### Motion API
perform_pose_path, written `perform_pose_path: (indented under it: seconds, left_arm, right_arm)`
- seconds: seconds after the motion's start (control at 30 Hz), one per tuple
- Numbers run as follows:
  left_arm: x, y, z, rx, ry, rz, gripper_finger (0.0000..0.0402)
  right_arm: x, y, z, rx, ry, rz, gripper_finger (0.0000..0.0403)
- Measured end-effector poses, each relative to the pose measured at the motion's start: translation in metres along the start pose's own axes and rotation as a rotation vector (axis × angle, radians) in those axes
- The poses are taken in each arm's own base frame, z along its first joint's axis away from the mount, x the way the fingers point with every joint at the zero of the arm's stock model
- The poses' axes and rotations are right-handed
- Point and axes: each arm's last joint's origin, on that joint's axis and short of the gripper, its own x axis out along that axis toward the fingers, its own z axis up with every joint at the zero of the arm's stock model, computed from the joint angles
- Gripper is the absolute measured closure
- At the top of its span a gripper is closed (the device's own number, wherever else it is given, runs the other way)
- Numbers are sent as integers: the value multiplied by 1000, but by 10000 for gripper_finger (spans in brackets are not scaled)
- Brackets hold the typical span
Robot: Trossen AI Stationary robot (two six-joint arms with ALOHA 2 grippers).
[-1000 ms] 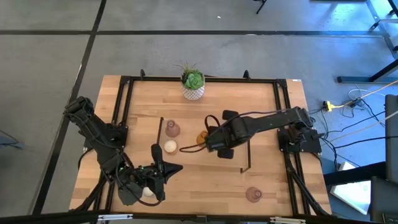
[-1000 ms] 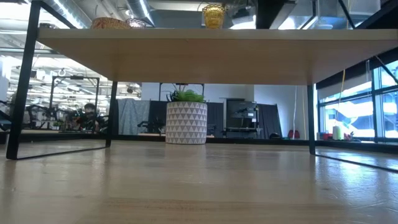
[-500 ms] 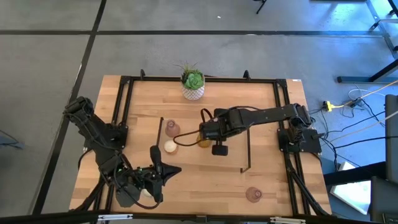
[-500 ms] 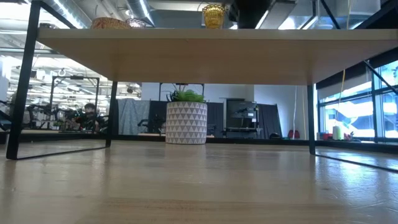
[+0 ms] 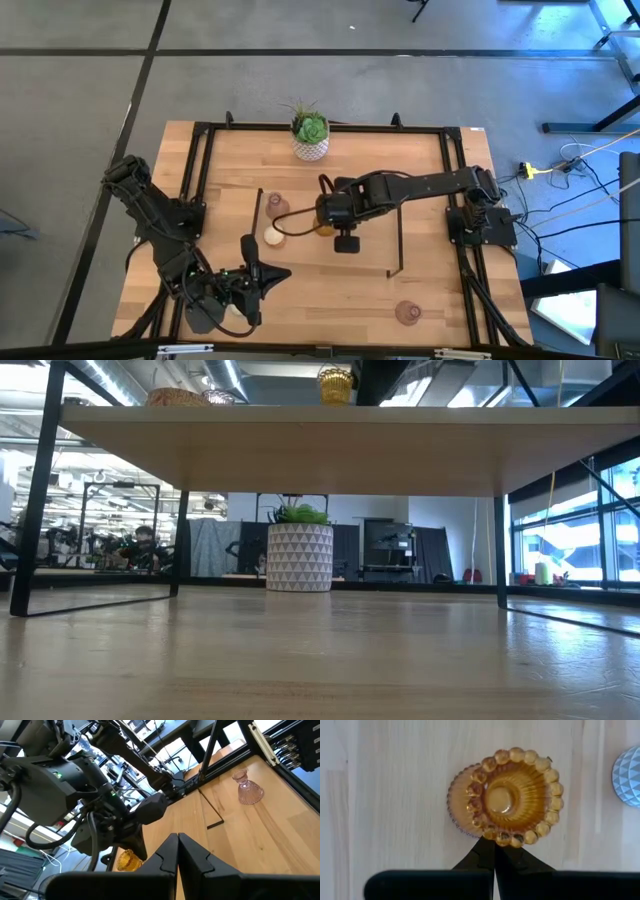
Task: Pick & Place candle stick holders
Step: Put the yellow glass candle holder on the shelf
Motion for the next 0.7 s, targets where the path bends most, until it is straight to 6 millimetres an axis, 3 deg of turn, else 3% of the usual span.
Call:
perform_pose_path:
  seconds: [0.43,0.7]
  left_arm:
    - [0,0,0,0,0,0,400]
    - [0,0,0,0,0,1,400]
  right_arm:
    - [6,-8,12,24,-117,5,403]
    - [11,-7,5,22,-64,-40,403]
